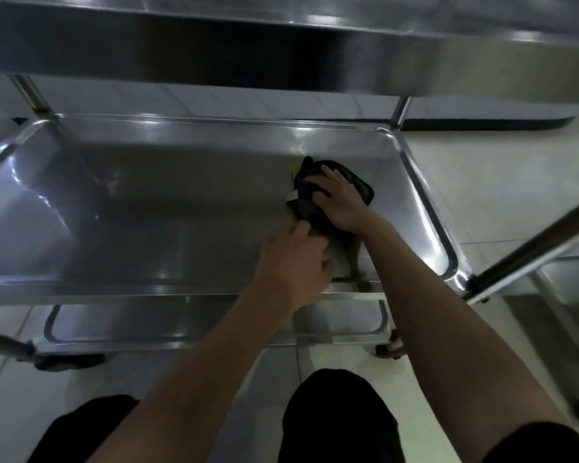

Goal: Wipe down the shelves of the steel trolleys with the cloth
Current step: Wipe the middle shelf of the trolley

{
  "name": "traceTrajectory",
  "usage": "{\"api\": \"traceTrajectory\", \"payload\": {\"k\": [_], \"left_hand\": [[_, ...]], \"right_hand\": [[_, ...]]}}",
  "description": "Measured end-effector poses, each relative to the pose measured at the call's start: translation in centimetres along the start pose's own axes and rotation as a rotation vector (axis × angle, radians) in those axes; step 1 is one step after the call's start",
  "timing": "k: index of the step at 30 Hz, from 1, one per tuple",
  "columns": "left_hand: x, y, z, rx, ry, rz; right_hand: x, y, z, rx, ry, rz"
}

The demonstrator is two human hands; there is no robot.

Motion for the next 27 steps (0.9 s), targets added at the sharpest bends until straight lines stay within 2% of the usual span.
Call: {"api": "traceTrajectory", "payload": {"k": [3,10,15,20,24,27], "left_hand": [[-1.7,-0.3,-1.4,0.055,-0.111,0.042],[-2.4,-0.1,-2.7,0.092,-0.160,-0.077],[-4.1,-0.5,-3.1,0.069,-0.149,-0.088],[-5.3,-0.9,-3.3,0.029,-0.140,-0.101],[-5.7,-1.1,-3.5,0.013,-0.102,-0.104],[-5.7,-1.2,-3.6,-0.011,-0.091,-0.117]], "right_hand": [[-4.0,1.6,1.8,-0.028,0.015,-0.048],[-13.1,5.8,6.8,-0.180,0.055,-0.273],[-14.0,8.2,7.3,-0.157,0.064,-0.283],[-13.1,13.5,7.0,-0.185,0.015,-0.308],[-12.4,17.2,6.2,-0.147,0.052,-0.286],[-11.2,19.6,5.9,-0.198,0.034,-0.309]]}}
Point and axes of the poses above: each hand's wrist, its own y-axis away from the middle knuckle, its own z-axis out of the back of the hand, x = y × z, the point moved 3 cm from there along -y, towards the middle knuckle, and after that the axes turned 6 degrees about z, right-handed, at the moved point
